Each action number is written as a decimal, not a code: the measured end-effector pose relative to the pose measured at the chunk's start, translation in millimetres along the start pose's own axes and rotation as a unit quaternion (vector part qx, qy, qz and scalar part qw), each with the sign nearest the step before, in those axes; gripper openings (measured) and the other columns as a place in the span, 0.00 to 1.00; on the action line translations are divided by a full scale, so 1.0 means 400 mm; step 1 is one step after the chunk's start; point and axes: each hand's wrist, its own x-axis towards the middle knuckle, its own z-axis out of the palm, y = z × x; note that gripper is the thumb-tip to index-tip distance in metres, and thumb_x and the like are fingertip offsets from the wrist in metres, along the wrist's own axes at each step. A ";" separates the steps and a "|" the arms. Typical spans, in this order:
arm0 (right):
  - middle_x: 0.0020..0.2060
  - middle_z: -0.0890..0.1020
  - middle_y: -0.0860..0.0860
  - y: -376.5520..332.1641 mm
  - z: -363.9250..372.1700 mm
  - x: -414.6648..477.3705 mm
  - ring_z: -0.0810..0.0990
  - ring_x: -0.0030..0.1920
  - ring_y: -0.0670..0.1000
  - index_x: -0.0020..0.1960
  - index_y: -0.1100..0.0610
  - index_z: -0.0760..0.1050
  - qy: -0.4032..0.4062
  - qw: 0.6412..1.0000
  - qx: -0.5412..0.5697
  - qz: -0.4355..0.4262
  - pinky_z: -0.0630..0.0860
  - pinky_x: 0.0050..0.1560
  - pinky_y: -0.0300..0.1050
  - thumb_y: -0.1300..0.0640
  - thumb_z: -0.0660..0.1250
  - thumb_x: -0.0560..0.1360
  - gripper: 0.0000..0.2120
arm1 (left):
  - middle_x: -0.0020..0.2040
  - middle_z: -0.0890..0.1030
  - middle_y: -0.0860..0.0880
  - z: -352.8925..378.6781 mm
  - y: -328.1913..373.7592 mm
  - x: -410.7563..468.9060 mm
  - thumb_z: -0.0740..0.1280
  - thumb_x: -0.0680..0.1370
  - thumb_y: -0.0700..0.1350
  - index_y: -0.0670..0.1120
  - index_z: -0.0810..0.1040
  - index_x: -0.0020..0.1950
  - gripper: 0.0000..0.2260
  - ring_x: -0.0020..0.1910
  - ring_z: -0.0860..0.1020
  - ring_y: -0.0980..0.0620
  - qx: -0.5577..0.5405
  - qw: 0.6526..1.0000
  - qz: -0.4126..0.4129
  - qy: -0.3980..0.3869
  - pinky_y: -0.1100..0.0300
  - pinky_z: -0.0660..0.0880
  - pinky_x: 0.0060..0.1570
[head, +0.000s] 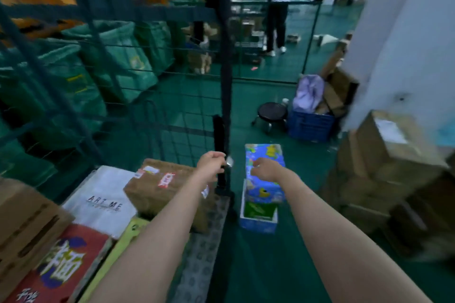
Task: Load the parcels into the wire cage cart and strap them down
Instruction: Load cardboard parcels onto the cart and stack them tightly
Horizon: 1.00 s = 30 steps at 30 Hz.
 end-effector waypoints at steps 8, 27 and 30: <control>0.63 0.76 0.59 0.449 -0.128 -0.171 0.73 0.63 0.57 0.61 0.65 0.74 0.043 0.988 0.061 0.134 0.69 0.60 0.44 0.56 0.57 0.79 0.17 | 0.48 0.77 0.50 0.409 0.083 -0.063 0.58 0.79 0.41 0.50 0.72 0.54 0.07 0.35 0.72 0.56 0.058 0.991 0.006 -0.120 0.63 0.65 0.37; 0.67 0.70 0.56 1.138 -0.226 -0.507 0.69 0.66 0.56 0.70 0.60 0.67 0.076 0.921 0.187 0.333 0.67 0.64 0.47 0.55 0.57 0.80 0.20 | 0.51 0.78 0.51 1.224 0.181 -0.256 0.55 0.81 0.44 0.51 0.74 0.53 0.09 0.47 0.76 0.52 0.180 0.927 0.014 -0.329 0.56 0.72 0.50; 0.65 0.73 0.55 1.219 -0.222 -0.526 0.71 0.64 0.56 0.67 0.60 0.70 0.084 0.907 0.204 0.358 0.68 0.61 0.46 0.54 0.58 0.79 0.18 | 0.52 0.78 0.51 1.328 0.195 -0.262 0.55 0.81 0.44 0.51 0.74 0.53 0.09 0.46 0.76 0.51 0.202 0.911 0.017 -0.360 0.56 0.72 0.50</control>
